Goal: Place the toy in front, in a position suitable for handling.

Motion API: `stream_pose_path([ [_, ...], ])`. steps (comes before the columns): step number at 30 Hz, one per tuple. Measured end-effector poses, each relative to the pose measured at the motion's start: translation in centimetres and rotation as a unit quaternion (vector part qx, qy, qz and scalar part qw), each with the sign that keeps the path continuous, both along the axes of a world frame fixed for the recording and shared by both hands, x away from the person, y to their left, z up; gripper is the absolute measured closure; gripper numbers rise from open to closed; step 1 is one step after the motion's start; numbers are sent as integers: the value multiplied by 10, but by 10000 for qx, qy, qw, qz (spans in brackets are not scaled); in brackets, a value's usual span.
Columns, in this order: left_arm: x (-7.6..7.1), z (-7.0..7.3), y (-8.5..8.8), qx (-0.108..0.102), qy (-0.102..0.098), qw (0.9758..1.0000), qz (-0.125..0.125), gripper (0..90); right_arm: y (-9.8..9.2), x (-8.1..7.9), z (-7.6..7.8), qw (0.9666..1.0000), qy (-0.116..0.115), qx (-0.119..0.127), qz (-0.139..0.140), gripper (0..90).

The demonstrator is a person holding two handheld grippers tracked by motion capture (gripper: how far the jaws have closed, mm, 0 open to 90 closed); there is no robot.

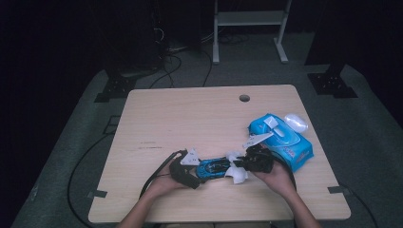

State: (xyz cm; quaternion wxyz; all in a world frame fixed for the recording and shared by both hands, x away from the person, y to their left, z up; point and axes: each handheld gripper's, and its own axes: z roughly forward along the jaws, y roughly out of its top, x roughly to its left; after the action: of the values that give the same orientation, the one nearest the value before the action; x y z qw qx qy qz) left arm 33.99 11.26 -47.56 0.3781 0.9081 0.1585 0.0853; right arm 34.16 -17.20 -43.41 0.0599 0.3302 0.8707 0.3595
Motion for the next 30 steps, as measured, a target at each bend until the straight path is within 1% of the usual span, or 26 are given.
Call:
stream_pose_path([
  [1,1,1,1,-9,57,10000,-2,235,-10,-1,2,9998,33,196,-96,795],
  [2,1,1,1,-9,57,10000,-2,232,-12,-2,2,9997,48,229,-102,794],
  [3,2,2,3,-74,116,9999,-13,231,-13,-2,1,9997,72,227,-97,794],
  [4,2,2,3,-74,116,9999,-13,227,-13,-3,0,9996,124,233,-66,793],
  [5,3,5,5,-229,174,9996,14,226,-12,-3,-2,9996,163,231,-11,792],
  [6,3,5,5,-229,174,9996,14,222,-12,-3,-2,9996,163,231,-11,792],
  [7,3,9,8,-378,217,9990,42,221,-9,-3,-6,9996,206,197,59,790],
  [8,3,9,8,-378,217,9990,42,221,-9,-3,-6,9996,206,197,59,790],
  [9,5,11,12,-516,294,9982,100,222,-7,-3,-6,9994,244,227,94,790],
  [10,5,11,12,-516,294,9982,100,224,-7,-3,-6,9994,244,222,108,790],
  [11,9,11,15,-673,483,9964,188,234,-6,-2,-7,9994,230,222,132,791],
  [13,12,10,17,-740,624,9951,221,247,-5,-3,-7,9995,184,198,162,790],
  [14,12,10,17,-740,624,9951,221,256,-5,-3,-7,9995,184,198,162,790],
  [15,15,8,19,-827,840,9926,288,260,-4,-4,-7,9996,147,169,168,791],
  [16,15,8,19,-827,840,9926,288,260,-4,-4,-7,9996,147,169,168,791],
  [17,18,6,21,-882,1004,9905,316,260,-5,-5,-7,9996,148,167,162,791],
  [18,19,5,21,-918,1103,9891,339,260,-5,-5,-7,9996,128,161,171,791],
  [19,19,5,21,-918,1103,9891,339,260,-5,-5,-7,9997,103,153,177,791],
  [20,20,5,22,-923,1164,9883,347,260,-5,-5,-7,9997,103,153,177,791],
  [21,21,3,23,-972,1291,9861,389,260,-6,-6,-7,9997,85,150,188,792],
  [23,22,2,24,-1009,1369,9846,403,263,-6,-7,-8,9997,51,109,221,792],
  [24,22,2,24,-1009,1369,9846,403,269,-6,-7,-8,9997,51,109,221,792],
  [25,22,2,24,-1018,1387,9842,418,269,-6,-9,-8,9997,-12,76,244,791],
  [28,22,1,24,-1038,1427,9833,444,269,-6,-11,-8,9997,-53,36,232,792],
  [29,23,0,25,-1078,1483,9820,464,269,-6,-11,-8,9997,-88,-4,235,792],
  [30,23,0,25,-1078,1483,9820,464,269,-6,-11,-8,9997,-88,-4,235,792],
])
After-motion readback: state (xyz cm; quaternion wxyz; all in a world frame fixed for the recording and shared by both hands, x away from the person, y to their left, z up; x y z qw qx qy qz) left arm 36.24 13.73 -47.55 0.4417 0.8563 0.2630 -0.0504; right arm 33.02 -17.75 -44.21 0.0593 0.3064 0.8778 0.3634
